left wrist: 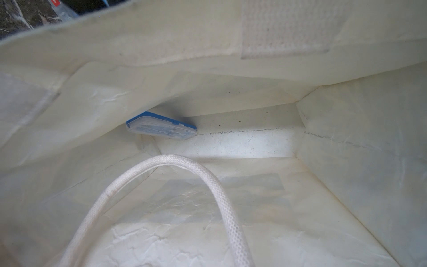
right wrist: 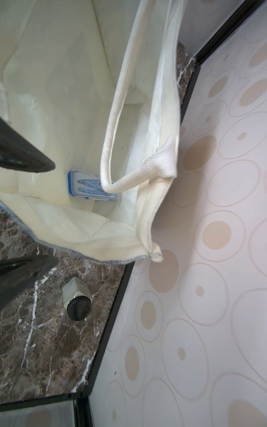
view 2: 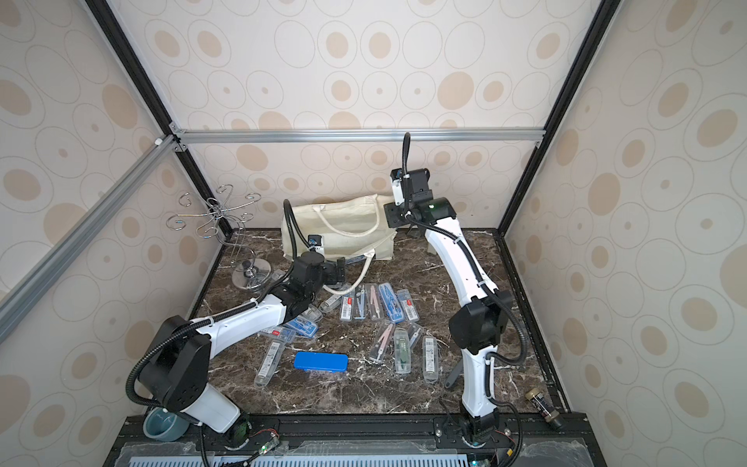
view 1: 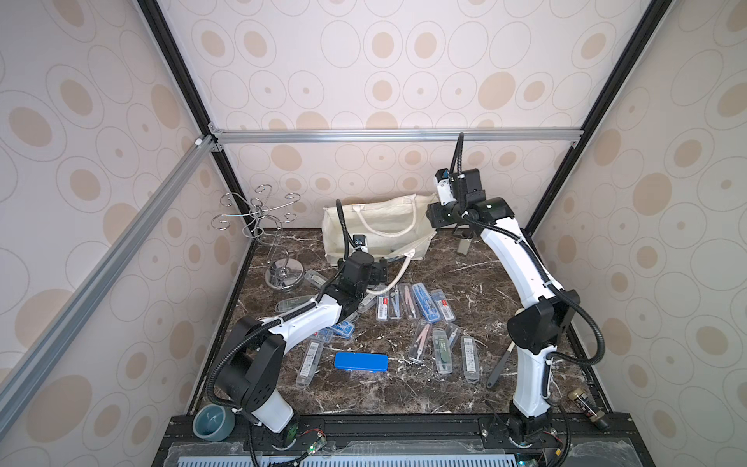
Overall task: Put the compass set into the canvas bag
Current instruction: Place the compass set in the canvas bag, then adjust the canvas bag at the center of the board.
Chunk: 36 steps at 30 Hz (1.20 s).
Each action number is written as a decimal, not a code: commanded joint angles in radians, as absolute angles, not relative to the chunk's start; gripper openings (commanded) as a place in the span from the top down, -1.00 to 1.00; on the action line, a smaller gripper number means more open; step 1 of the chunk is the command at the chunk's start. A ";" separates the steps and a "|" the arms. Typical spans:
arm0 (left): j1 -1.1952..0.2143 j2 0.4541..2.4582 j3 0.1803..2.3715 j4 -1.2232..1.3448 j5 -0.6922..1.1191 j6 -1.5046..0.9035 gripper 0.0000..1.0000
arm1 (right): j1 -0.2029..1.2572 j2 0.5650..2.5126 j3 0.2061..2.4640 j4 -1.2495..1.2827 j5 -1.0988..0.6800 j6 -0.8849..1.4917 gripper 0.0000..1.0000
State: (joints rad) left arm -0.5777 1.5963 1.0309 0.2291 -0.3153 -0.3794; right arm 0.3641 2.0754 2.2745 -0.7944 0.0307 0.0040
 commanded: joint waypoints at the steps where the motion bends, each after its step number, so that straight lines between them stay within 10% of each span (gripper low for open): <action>1: -0.568 1.600 1.063 0.221 -0.314 -0.360 -1.00 | 0.359 2.104 2.323 -0.837 0.057 0.048 -0.16; 7: -0.568 1.597 1.062 0.221 -0.316 -0.354 -1.00 | 0.353 2.102 2.306 -0.837 0.057 0.076 0.00; 17: -0.568 1.591 1.071 0.220 -0.318 -0.341 -1.00 | 0.348 2.055 2.277 -0.908 0.109 0.092 0.98; 36: -0.567 1.613 1.168 0.184 -0.299 -0.289 -1.00 | 0.299 2.010 2.343 -1.193 0.224 0.105 1.00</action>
